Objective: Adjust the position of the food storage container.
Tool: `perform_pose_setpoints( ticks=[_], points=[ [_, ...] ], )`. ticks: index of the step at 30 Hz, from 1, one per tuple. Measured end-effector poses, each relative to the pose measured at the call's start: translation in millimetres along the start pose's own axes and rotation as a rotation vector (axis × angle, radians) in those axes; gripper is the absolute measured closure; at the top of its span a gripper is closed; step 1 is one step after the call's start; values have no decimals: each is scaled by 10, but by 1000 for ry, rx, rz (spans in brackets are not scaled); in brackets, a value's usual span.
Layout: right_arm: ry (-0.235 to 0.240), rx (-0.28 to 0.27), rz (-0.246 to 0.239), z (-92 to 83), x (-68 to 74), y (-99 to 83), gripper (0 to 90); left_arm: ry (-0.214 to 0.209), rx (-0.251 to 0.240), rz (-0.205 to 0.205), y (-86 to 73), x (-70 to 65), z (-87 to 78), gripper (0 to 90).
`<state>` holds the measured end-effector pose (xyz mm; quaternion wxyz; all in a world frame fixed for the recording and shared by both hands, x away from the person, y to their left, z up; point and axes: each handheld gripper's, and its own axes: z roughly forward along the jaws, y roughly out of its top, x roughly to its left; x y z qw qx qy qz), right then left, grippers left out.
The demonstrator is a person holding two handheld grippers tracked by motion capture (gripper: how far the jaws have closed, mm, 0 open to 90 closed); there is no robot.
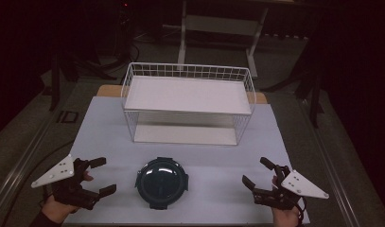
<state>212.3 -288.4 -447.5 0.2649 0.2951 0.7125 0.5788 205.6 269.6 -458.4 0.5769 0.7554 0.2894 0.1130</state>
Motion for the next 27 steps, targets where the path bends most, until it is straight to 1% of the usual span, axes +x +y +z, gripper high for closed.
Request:
perform_pose_setpoints(
  ticks=[2, 3, 4, 5, 6, 7, 8, 9, 10, 11, 12, 13, 14, 15, 16, 17, 18, 19, 20, 21, 22, 25, 27],
  points=[
    [1, 1, 2, 0, 1, 0, 136, 0, 0, 0, 0, 0, 0, 64],
    [0, -1, 1, -2, 0, 0, 136, 15, 49, 33, -20, 35, 51, 142],
    [1, -3, 0, -2, -2, 1, 136, 0, 66, 36, -31, 66, 72, 172],
    [3, -3, 3, -4, -4, 1, 136, -1, 79, 37, -39, 92, 90, 222],
    [3, -3, 5, -6, -5, 0, 136, -6, 92, 44, -50, 120, 108, 306],
    [3, -2, 5, -6, -6, 0, 136, -13, 108, 40, -62, 150, 133, 400],
    [4, -2, 6, -5, -6, -1, 136, -10, 129, 41, -76, 173, 164, 448],
    [4, -2, 6, -5, -6, -1, 136, -10, 129, 41, -76, 173, 164, 527],
    [4, -2, 6, -4, -6, -1, 136, -11, 150, 41, -93, 194, 198, 581],
    [4, -1, 6, -4, -5, -1, 136, -8, 195, 48, -128, 228, 271, 625],
    [3, -1, 5, -6, -5, -2, 136, -12, 216, 43, -144, 248, 302, 671],
    [3, -1, 5, -6, -5, -2, 136, -12, 216, 43, -144, 248, 302, 700],
    [1, 0, 4, -7, -5, -2, 136, -12, 216, 43, -144, 248, 302, 700],
    [0, -6, 3, -10, -12, -5, 136, -7, 248, 34, -179, 282, 365, 791],
    [-5, -8, 6, -13, -14, -5, 136, 0, 269, 38, -203, 300, 414, 829],
    [-3, -6, 6, -13, -17, -5, 136, -3, 279, 39, -213, 307, 437, 874],
    [-5, -3, 5, -12, -17, -6, 136, -1, 286, 40, -221, 307, 462, 893],
    [-5, -3, 5, -12, -17, -6, 136, -1, 286, 40, -221, 307, 462, 895],
    [-1, 0, 6, -8, -18, -10, 136, -5, 301, 48, -231, 304, 506, 897],
    [0, 1, 6, -7, -17, -11, 136, -5, 301, 48, -231, 304, 506, 897],
    [-2, 3, 4, -5, -16, -12, 136, -7, 316, 55, -234, 297, 539, 898],
    [0, 2, 5, -5, -17, -12, 136, -11, 330, 61, -237, 286, 566, 898],
    [-1, 3, 8, -8, -18, -13, 136, -20, 358, 72, -249, 257, 594, 899]
  ],
)
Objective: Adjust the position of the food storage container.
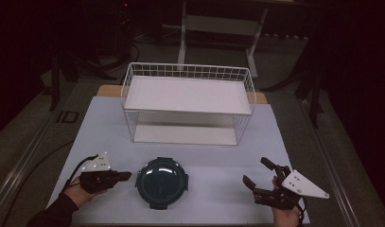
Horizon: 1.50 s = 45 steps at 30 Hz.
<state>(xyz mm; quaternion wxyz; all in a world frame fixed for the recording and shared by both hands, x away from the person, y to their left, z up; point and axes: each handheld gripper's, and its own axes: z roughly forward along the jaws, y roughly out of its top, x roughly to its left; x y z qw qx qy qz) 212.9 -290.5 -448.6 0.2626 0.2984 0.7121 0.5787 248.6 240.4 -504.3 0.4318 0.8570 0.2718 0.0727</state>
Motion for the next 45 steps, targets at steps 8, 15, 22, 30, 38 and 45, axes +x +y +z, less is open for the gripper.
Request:
perform_pose_setpoints(
  ticks=[8, 15, 22, 30, 38, 45],
  points=[
    [2, 5, 1, 10, 3, -6, 136, -38, 19, 21, 19, -72, 49, 899],
    [5, 9, 6, 13, 1, -11, 136, -45, 24, 14, 65, -136, 75, 899],
    [8, 11, 4, 25, 6, -12, 136, -84, 25, 15, 181, -229, 239, 899],
    [13, 12, 6, 24, -6, -18, 136, -116, 22, 16, 283, -264, 390, 899],
    [15, 17, 8, 28, 4, -18, 136, -144, 18, 19, 391, -322, 551, 899],
    [13, 12, 8, 23, -4, -18, 136, -120, 38, 17, 422, -350, 562, 898]
  ],
)
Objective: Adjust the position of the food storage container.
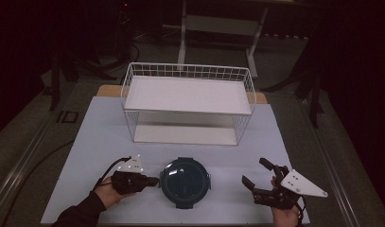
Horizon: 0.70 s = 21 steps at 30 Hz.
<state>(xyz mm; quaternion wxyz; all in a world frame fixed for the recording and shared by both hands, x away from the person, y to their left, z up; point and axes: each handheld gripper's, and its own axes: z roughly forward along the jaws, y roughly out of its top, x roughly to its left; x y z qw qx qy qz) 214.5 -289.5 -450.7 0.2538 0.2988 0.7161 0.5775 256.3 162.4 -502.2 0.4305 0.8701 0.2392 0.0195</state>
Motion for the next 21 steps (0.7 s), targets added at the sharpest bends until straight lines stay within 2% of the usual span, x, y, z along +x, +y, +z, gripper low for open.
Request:
perform_pose_setpoints(
  ticks=[10, 21],
  points=[
    [2, 7, -6, 13, 24, 2, 136, 4, -1, 6, 81, -18, 87, 899],
    [7, 10, -7, 24, 27, -6, 136, -44, 4, 23, 254, -84, 320, 899]
  ],
)
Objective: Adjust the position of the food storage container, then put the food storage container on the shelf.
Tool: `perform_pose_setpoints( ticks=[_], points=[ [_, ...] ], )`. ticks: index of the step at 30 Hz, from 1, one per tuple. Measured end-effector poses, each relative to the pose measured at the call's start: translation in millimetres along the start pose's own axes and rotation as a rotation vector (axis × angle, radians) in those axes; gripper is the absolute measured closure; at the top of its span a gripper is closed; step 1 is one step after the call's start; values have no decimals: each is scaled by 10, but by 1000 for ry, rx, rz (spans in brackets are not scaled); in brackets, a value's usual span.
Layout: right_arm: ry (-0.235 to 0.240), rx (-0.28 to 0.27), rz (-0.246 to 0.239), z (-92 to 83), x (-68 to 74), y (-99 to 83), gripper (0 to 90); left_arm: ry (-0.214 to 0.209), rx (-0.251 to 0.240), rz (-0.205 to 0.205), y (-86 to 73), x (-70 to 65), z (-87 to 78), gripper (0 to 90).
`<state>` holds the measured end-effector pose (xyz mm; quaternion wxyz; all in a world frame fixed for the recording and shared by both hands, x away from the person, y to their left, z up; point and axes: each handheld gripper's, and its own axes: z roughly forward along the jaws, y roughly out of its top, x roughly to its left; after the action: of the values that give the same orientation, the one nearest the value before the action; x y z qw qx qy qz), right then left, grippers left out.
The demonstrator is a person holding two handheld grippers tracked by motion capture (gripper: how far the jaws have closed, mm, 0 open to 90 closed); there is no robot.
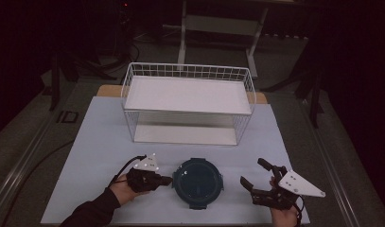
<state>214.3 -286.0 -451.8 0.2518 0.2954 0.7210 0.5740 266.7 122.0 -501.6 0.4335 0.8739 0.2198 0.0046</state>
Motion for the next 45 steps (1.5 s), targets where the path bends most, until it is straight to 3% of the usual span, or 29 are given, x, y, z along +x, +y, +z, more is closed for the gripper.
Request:
perform_pose_setpoints(
  ticks=[11, 15, 18, 19, 20, 23, 27, 32, 36, 39, 41, 43, 45],
  points=[
    [5, 10, -5, 24, 16, -8, 137, 11, -7, 19, 37, -42, 64, 885],
    [7, 18, -19, 21, 32, -10, 139, -4, -33, 2, 26, -5, -2, 663],
    [8, 23, -11, 26, 39, -17, 138, -15, -87, -50, 33, 22, -98, 448],
    [10, 26, -9, 32, 43, -18, 138, -39, -93, -35, 32, 21, -117, 365],
    [11, 29, -11, 37, 46, -19, 138, -31, -96, -30, 37, 11, -133, 292],
    [19, 29, -14, 49, 65, -13, 136, -54, -108, -59, 50, 11, -156, 176],
    [27, 24, -23, 59, 89, -7, 137, -41, -112, -83, 58, -11, -158, 9],
    [46, 25, -14, 73, 102, 16, 117, 24, -156, -103, 134, -76, -221, 8],
    [48, 25, -25, 91, 129, 43, 114, 26, -192, -117, 207, -110, -269, 9],
    [41, 11, -42, 88, 156, 77, 115, 29, -242, -153, 301, -162, -343, 9],
    [37, 4, -50, 87, 162, 90, 115, 29, -242, -153, 301, -162, -343, 9],
    [30, -15, -65, 85, 166, 136, 115, 9, -252, -227, 341, -157, -369, 9],
    [24, -24, -70, 85, 168, 150, 115, 1, -246, -248, 341, -145, -361, 9]
  ],
)
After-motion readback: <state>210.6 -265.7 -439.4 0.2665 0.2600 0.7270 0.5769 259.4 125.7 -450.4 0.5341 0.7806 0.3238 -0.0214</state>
